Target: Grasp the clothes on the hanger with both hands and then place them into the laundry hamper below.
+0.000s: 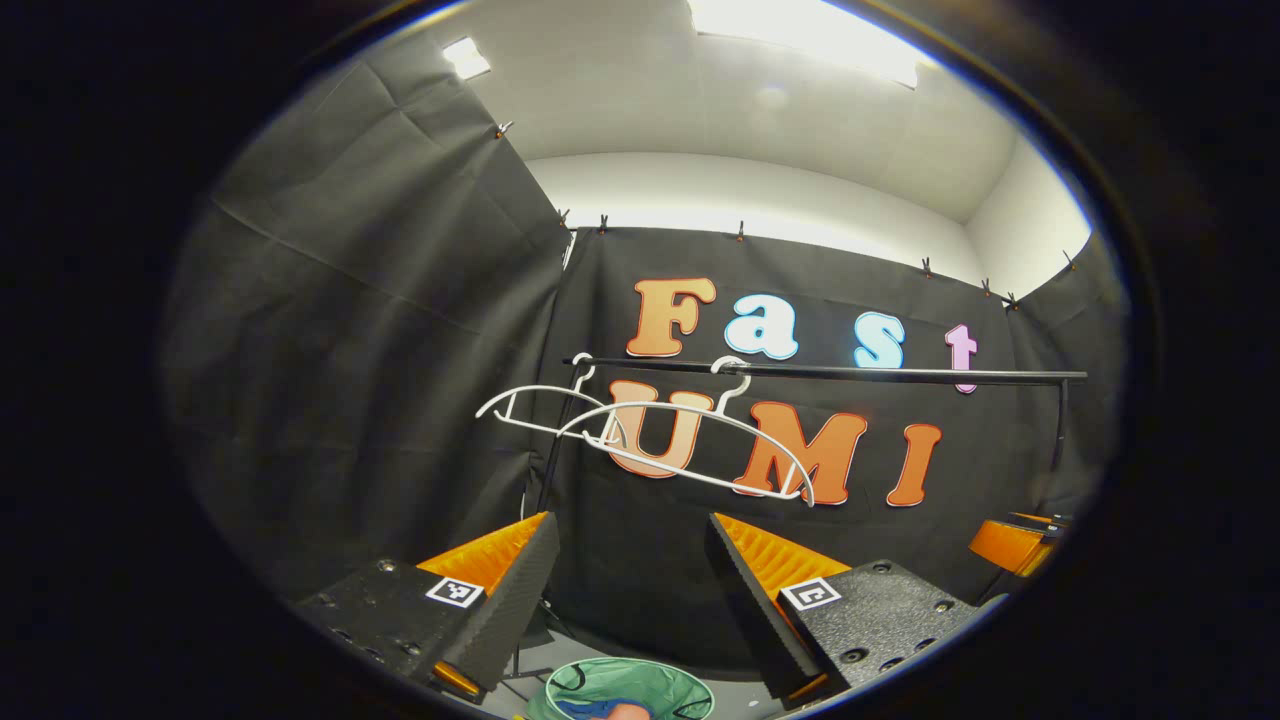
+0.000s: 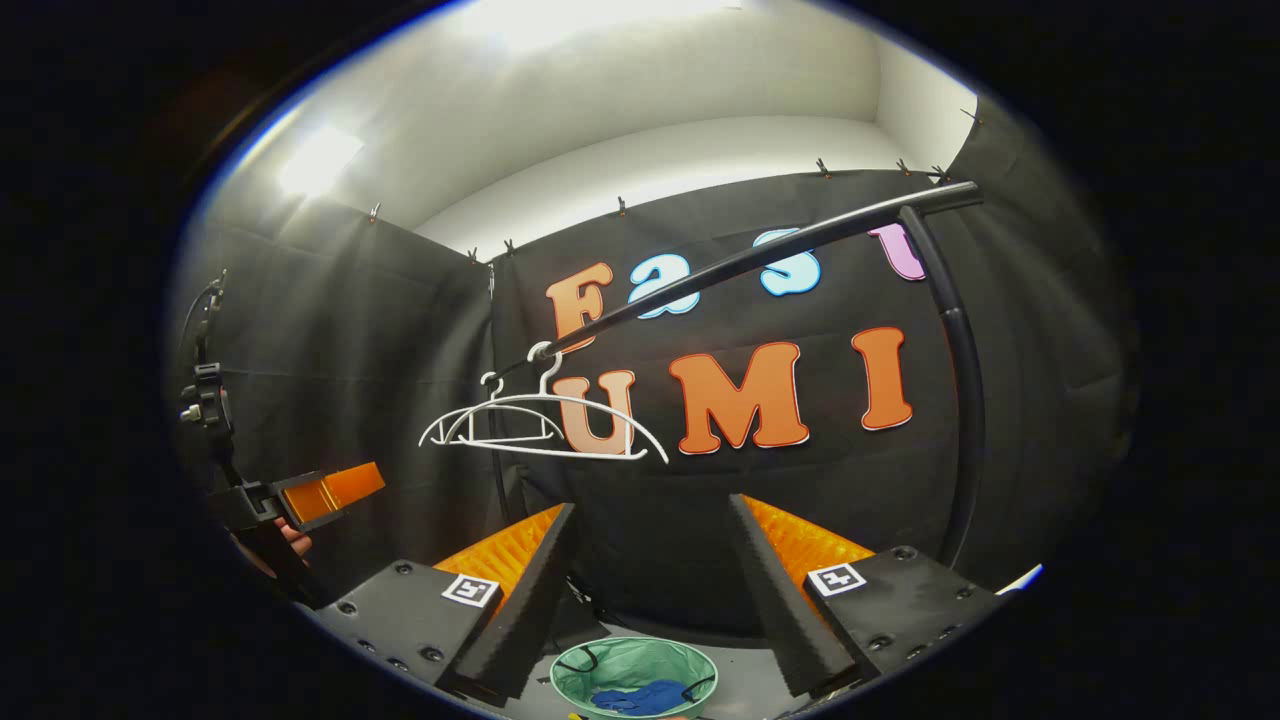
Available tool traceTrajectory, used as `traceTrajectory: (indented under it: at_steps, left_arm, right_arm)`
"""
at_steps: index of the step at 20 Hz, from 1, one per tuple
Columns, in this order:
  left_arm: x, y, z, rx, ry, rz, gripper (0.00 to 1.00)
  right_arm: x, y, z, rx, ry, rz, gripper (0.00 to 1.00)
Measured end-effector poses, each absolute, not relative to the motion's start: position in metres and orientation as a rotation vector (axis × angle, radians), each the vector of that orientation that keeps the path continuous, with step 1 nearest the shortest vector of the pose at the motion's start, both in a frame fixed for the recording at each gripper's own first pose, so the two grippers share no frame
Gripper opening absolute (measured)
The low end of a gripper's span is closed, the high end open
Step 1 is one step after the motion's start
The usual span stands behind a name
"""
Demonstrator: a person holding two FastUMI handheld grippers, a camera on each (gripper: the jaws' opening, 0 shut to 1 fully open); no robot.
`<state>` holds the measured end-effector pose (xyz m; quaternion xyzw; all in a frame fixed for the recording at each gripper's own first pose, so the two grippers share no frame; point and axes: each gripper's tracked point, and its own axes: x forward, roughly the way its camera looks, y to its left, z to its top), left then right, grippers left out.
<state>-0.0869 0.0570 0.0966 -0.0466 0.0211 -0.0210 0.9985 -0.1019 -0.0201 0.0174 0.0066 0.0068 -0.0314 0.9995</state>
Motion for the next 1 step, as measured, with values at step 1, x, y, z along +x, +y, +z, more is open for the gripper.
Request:
traceTrajectory:
  at_steps: [1]
  left_arm:
    - [-0.0869, 0.0575, 0.0967, -0.095, 0.044, -0.042, 0.88]
  right_arm:
    - [-0.1024, -0.0202, 0.0172, 0.013, 0.012, -0.063, 0.97]
